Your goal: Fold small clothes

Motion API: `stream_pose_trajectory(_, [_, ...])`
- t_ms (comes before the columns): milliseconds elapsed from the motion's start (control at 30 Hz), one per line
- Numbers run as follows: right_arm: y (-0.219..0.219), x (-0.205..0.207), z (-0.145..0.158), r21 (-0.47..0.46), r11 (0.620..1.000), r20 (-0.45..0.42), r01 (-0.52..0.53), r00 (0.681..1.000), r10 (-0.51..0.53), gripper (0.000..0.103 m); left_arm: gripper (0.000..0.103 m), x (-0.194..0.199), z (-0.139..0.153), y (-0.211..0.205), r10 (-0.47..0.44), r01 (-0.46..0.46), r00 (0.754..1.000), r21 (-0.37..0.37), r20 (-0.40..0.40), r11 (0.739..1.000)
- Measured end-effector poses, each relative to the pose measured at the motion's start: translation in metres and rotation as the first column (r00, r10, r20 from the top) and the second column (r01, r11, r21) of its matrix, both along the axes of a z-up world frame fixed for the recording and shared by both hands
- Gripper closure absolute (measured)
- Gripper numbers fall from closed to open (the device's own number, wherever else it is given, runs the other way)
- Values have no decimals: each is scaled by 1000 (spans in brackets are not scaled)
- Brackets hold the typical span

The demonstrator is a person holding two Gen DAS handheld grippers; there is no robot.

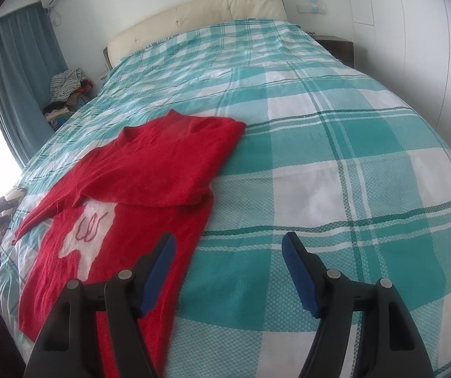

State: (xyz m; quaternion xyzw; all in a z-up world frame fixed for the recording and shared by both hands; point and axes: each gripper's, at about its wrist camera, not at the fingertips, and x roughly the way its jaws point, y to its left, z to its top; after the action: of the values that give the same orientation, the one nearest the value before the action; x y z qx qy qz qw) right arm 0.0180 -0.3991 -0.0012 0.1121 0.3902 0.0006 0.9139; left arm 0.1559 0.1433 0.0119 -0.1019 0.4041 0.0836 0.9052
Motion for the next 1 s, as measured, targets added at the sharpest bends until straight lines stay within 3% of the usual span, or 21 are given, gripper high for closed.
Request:
stream_pose_trajectory(67, [3,0,2,-17,1000,4,-8,1000,8,34,15,-2,0,-15,-63,63,998,-35,2,997])
stream_pose_trajectory(133, [5,0,4,-26,1000,7,-16,1000,16,34,15,-5,-5,-33,-168,168,986,-152,11,974])
stream_pose_trajectory(267, [7,1,6,-15,999,11,-28,1000,28,34,21,5,-23,-86,-373,338,927,-363,-29,868])
stream_pose_trajectory(333, [9,1,8,-11,999,13,-33,999,34,34,23,11,-31,-111,-442,377,896,-449,-43,810])
stream_pose_trajectory(400, [10,0,9,-19,999,14,-37,999,37,34,25,17,-39,-132,-467,378,883,-507,-55,774])
stream_pose_trajectory(600, [11,-1,13,-10,999,18,-37,999,38,34,31,48,-66,-162,-417,272,904,-624,-95,733])
stream_pose_trajectory(700, [13,0,12,-15,999,13,-44,999,44,33,32,60,-71,-157,-338,212,939,-675,-58,706])
stream_pose_trajectory(800, [17,1,10,-23,998,5,-58,998,58,34,42,66,-66,-143,-260,181,966,-717,0,673])
stream_pose_trajectory(867, [20,1,10,-32,997,6,-67,998,67,34,45,66,-56,-130,-215,180,976,-716,42,675])
stream_pose_trajectory(900, [21,1,10,-37,997,8,-71,997,71,34,45,65,-51,-124,-204,180,978,-699,50,692])
stream_pose_trajectory(1000, [23,1,12,-47,996,13,-79,997,79,34,45,55,-40,-110,-203,178,979,-609,30,773])
